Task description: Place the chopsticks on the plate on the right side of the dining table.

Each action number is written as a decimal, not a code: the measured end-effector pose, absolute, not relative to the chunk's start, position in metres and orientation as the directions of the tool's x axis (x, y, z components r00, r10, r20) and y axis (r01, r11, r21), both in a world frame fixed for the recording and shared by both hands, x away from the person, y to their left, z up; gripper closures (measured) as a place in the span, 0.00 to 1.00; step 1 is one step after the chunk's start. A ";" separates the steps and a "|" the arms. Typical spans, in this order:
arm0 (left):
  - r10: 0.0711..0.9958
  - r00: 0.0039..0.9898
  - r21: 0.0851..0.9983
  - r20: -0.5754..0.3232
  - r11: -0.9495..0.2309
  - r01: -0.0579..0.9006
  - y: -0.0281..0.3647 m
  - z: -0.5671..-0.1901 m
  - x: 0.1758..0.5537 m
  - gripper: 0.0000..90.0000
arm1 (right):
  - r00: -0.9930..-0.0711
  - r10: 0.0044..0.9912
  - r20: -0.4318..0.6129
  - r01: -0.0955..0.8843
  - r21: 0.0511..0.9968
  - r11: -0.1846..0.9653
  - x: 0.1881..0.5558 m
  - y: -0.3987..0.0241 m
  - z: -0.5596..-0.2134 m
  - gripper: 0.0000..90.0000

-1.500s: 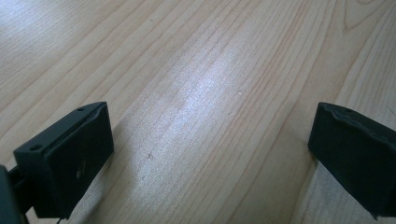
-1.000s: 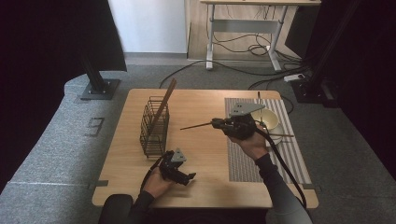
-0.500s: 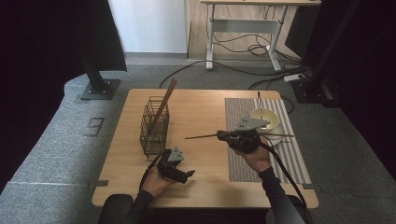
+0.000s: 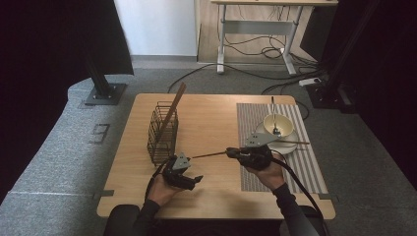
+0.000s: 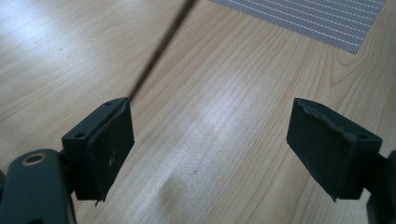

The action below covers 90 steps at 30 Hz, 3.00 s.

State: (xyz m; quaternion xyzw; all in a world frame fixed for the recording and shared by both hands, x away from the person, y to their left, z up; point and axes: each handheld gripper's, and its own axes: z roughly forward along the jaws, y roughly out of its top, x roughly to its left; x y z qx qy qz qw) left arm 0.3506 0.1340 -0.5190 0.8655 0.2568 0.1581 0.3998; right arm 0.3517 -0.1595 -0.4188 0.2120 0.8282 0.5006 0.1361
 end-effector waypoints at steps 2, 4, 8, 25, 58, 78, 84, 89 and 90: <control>0.570 0.818 0.773 0.073 -0.551 0.315 0.134 -0.519 0.350 0.18 | -0.880 0.476 -0.012 0.211 0.887 0.411 0.349 -0.157 -0.419 0.92; 0.569 0.819 0.775 0.074 -0.550 0.312 0.134 -0.519 0.350 0.20 | -0.886 0.464 -0.013 0.205 0.886 0.415 0.346 -0.156 -0.420 0.92; 0.567 0.820 0.779 0.076 -0.547 0.307 0.134 -0.519 0.350 0.27 | -0.895 0.447 -0.004 0.206 0.884 0.420 0.344 -0.152 -0.422 0.92; 0.549 0.831 0.798 0.090 -0.539 0.270 0.136 -0.519 0.348 0.63 | -0.923 0.384 0.025 0.204 0.878 0.432 0.338 -0.139 -0.427 0.92; 0.361 0.928 0.766 0.095 -0.622 0.164 0.125 -0.515 0.340 0.94 | -0.853 0.516 0.074 0.292 0.888 0.355 0.355 -0.147 -0.429 0.39; 0.335 0.939 0.773 0.075 -0.615 0.158 0.124 -0.516 0.340 0.94 | -0.763 0.647 -0.022 0.291 0.881 0.373 0.363 -0.153 -0.432 0.25; 0.343 0.936 0.795 0.072 -0.587 0.154 0.129 -0.514 0.340 0.94 | -0.748 0.664 -0.013 0.328 0.862 0.386 0.375 -0.162 -0.445 0.25; 0.346 0.934 0.800 0.086 -0.583 0.142 0.132 -0.513 0.340 0.94 | -0.742 0.670 -0.004 0.357 0.844 0.401 0.383 -0.165 -0.456 0.25; 0.346 0.934 0.801 0.092 -0.583 0.137 0.133 -0.512 0.340 0.94 | -0.741 0.672 -0.006 0.361 0.839 0.406 0.384 -0.166 -0.458 0.25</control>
